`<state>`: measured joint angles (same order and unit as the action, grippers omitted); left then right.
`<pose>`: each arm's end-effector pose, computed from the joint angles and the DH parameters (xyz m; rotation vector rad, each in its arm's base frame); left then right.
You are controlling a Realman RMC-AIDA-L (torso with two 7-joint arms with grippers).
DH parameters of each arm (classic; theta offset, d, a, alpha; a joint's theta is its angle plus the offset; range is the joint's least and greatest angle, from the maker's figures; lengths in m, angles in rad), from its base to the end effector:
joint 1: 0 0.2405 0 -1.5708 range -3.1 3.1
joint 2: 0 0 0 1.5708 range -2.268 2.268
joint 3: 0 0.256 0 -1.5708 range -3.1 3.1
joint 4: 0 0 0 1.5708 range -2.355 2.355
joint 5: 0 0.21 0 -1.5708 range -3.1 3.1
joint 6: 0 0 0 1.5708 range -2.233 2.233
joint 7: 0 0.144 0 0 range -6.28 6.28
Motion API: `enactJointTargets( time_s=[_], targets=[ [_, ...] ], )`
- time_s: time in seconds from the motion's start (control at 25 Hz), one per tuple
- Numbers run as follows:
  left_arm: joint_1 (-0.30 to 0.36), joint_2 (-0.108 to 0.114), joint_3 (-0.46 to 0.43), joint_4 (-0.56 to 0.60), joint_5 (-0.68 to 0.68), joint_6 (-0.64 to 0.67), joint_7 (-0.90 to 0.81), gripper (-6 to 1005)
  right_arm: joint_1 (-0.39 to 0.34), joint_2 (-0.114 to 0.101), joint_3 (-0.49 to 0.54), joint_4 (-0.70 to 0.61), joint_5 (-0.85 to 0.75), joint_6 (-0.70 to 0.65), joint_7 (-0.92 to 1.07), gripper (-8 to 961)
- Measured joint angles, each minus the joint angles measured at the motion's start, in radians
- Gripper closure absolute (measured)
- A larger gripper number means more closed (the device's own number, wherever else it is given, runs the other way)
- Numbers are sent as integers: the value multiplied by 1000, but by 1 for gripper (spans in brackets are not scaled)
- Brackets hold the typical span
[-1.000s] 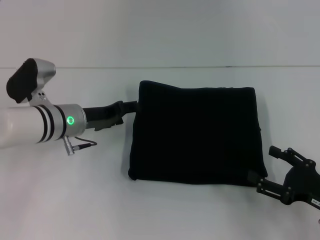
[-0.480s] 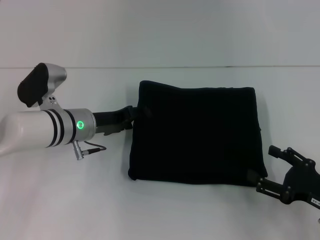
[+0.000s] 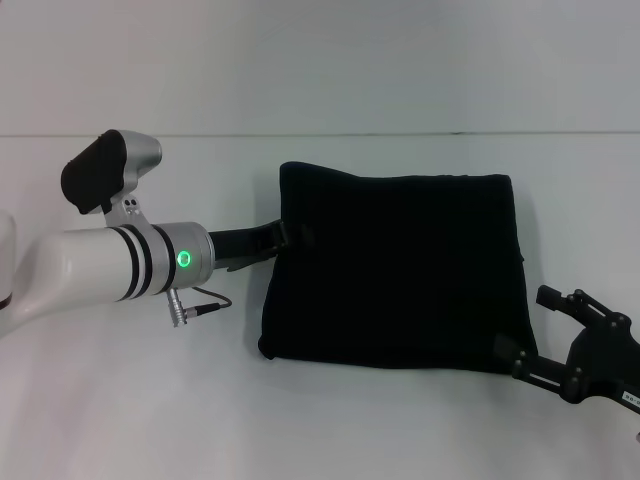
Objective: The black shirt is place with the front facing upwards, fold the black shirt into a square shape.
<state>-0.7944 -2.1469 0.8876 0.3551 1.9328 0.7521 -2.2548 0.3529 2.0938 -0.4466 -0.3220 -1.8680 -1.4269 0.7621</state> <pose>-0.2385 0.4108 -0.0857 -2.0007 -1.7308 -0.5802 0.3358 0.2700 -0.0281 -2.3318 0.5242 0.7287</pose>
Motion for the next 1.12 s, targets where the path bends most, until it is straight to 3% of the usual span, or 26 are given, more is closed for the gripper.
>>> enactJointTargets(
  time_s=[0.32, 0.56, 0.76, 1.12],
  targets=[
    [-2, -1, 0, 1, 0, -15, 17, 774, 3, 0, 1, 0, 3, 0, 0, 13],
    [-2, -4, 0, -1, 0, -16, 22, 938, 3, 0, 4, 0, 6, -1, 0, 13],
    [15, -2, -20, 0, -48, 2, 42, 937, 5, 0, 12, 0, 9, -1, 1, 13],
    [76, 34, -31, -5, -150, 33, 69, 935, 8, 0, 49, 0, 10, -3, 2, 12]
  ],
)
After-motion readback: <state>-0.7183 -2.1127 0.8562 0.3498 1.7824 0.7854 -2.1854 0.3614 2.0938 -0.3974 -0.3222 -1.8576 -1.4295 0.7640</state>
